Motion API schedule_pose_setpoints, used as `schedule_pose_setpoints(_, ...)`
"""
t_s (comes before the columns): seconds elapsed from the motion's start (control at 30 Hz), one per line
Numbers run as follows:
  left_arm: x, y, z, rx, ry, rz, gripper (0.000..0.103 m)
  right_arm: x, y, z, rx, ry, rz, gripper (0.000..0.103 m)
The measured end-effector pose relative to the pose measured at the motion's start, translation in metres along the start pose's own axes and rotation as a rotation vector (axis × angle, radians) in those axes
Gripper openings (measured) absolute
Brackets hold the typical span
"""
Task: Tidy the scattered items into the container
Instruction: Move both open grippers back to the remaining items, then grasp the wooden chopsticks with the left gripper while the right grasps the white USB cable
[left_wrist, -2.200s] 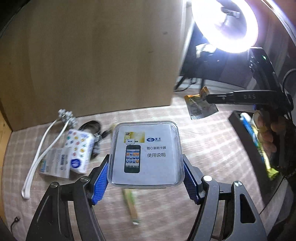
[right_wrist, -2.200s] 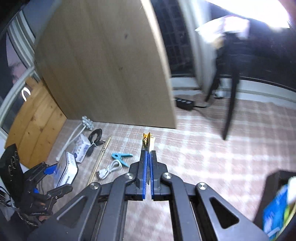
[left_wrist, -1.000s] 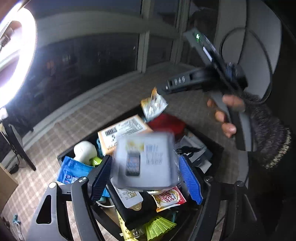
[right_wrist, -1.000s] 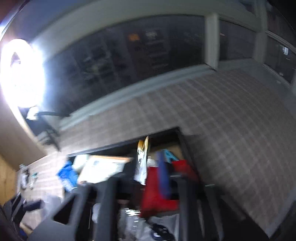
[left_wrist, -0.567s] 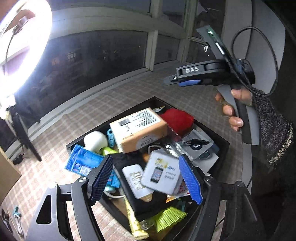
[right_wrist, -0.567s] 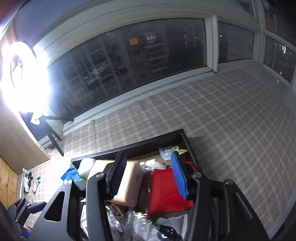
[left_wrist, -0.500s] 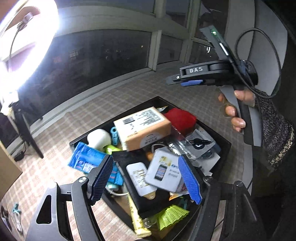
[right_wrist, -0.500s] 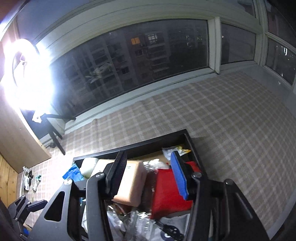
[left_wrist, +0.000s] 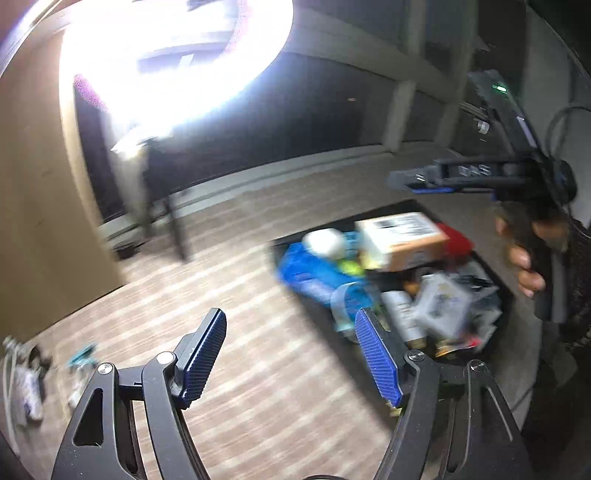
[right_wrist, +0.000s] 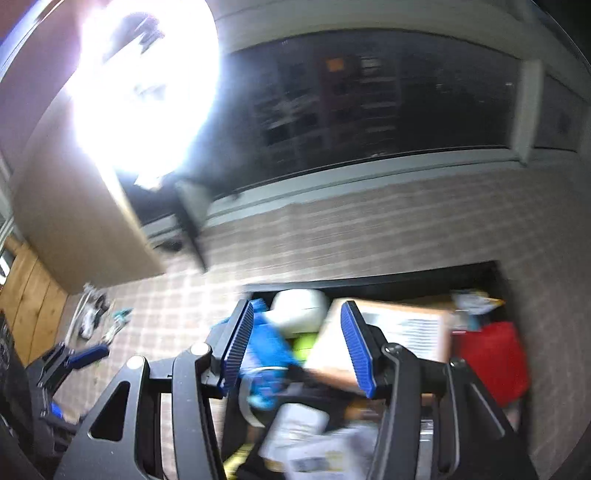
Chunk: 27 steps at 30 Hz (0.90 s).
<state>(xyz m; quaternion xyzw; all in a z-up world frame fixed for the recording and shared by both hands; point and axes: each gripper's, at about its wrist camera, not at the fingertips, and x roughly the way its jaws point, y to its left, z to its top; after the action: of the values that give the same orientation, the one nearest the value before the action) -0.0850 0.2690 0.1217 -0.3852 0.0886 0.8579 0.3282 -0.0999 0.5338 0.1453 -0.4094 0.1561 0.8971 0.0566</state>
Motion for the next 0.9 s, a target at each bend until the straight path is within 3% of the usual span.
schedule_pose_setpoints(0.27, -0.02, 0.121, -0.058, -0.175, 0.052, 0.222, 0.069, 0.059, 0.123, -0.005, -0.144, 0.127, 0.138, 0.049)
schedule_pose_setpoints(0.43, -0.027, 0.185, -0.098, -0.283, 0.114, 0.318, 0.063, 0.102, 0.211, -0.018, -0.234, 0.22, 0.193, 0.049)
schedule_pose_setpoints(0.7, -0.019, 0.226, -0.128, -0.335, 0.182, 0.314, 0.055, 0.167, 0.301, -0.035, -0.224, 0.368, 0.22, 0.047)
schedule_pose_setpoints(0.9, -0.013, 0.232, -0.134, -0.335, 0.202, 0.281, 0.055, 0.207, 0.332, -0.042, -0.165, 0.452, 0.197, 0.047)
